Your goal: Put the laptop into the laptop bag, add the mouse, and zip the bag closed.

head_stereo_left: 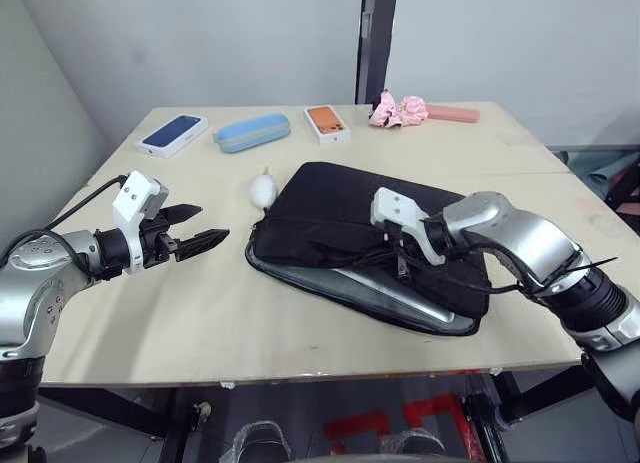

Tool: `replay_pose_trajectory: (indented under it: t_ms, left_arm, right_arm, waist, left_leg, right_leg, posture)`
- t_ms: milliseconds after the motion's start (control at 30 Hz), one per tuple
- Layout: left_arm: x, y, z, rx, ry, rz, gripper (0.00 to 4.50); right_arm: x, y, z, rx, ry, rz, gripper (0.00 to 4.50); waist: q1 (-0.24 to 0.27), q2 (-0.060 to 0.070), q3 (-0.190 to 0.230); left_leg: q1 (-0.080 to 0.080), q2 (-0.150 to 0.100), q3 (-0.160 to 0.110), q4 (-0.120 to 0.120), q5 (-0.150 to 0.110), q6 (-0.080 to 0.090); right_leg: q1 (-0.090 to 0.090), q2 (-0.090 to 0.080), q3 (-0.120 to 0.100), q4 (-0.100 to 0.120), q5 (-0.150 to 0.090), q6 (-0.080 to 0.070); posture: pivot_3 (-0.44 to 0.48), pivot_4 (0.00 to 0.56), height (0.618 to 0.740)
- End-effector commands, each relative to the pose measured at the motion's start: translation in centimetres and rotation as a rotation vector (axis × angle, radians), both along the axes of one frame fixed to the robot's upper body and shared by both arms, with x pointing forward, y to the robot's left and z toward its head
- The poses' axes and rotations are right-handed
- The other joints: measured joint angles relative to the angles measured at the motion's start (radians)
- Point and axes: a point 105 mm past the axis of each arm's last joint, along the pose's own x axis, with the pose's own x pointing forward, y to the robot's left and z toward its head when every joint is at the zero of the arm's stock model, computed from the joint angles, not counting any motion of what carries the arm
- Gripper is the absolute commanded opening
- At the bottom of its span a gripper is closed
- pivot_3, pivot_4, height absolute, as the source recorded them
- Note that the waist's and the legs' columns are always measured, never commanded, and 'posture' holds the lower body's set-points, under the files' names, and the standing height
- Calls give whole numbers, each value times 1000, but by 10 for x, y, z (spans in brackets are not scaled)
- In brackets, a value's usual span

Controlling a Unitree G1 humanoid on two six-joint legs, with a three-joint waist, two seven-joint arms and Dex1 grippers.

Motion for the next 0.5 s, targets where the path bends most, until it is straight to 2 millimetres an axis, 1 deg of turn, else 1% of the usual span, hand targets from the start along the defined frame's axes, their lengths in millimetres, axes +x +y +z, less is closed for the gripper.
replay_pose_trajectory:
  t_ms: [33, 100, 133, 200, 267, 300, 367, 433, 500]
  left_arm:
    - [6, -4, 6, -38, -18, -8, 4500]
    - [11, -5, 3, -77, 4, -4, 4500]
    - [15, -4, 2, -104, 10, 9, 4500]
    - [22, -6, -1, -144, 24, 12, 4500]
    - [35, -13, -9, -200, 47, 15, 4500]
    - [39, -17, -13, -211, 59, 8, 4500]
    - [52, -22, -23, -200, 60, 12, 4500]
    - [65, -32, -33, -218, 78, 5, 4500]
    - [74, -40, -42, -228, 104, -4, 4500]
  right_arm:
    - [1, -8, 15, 43, -31, 6, 1869]
    - [-9, -15, 30, 111, 24, 13, 2528]
    - [-10, -18, 37, 160, 46, -13, 2912]
    - [-5, -28, 49, 250, 79, -108, 3565]
    - [3, -51, 58, 328, 111, -247, 4279]
    - [6, -63, 59, 346, 118, -311, 4492]
    - [9, -87, 51, 314, 113, -431, 4492]
    - [12, -126, 27, 195, 78, -607, 4492]
    - [5, -153, 11, 173, 153, -728, 4492]
  waist:
    - [1, 0, 0]
    - [6, 0, 0]
    - [5, 0, 0]
    - [5, -1, 0]
    - [6, -1, -1]
    - [12, -1, -1]
    - [15, -2, -1]
    - [21, -2, -2]
    - [27, -3, -2]
  left_leg:
    - [0, 0, 0, 1, 0, 0]
    - [0, 0, 0, 3, 0, 1]
    - [0, 0, 0, 4, 1, 1]
    - [0, 0, 0, 4, 1, 2]
    - [0, 0, 0, 4, 1, 2]
    - [0, 0, 0, 4, 1, 2]
    - [1, 0, 0, 4, 1, 2]
    - [0, 0, 0, 4, 1, 3]
    - [1, 0, 0, 3, 1, 3]
  right_leg:
    - [0, 0, 1, 1, 0, 0]
    - [1, 0, 1, 2, 0, 0]
    - [0, 0, 1, 3, 0, 0]
    - [1, 0, 1, 3, 0, 0]
    - [1, 0, 2, 4, 0, 0]
    - [1, 0, 1, 4, 0, -1]
    - [2, 0, 1, 3, 0, -2]
    - [3, 0, 1, 1, 0, -2]
    - [5, 0, 1, -1, 0, -2]
  posture:
    - [0, 150, 740]
    - [0, 150, 740]
    - [0, 150, 740]
    - [0, 150, 740]
    - [0, 150, 740]
    - [0, 150, 740]
    - [0, 150, 740]
    - [0, 150, 740]
    - [0, 150, 740]
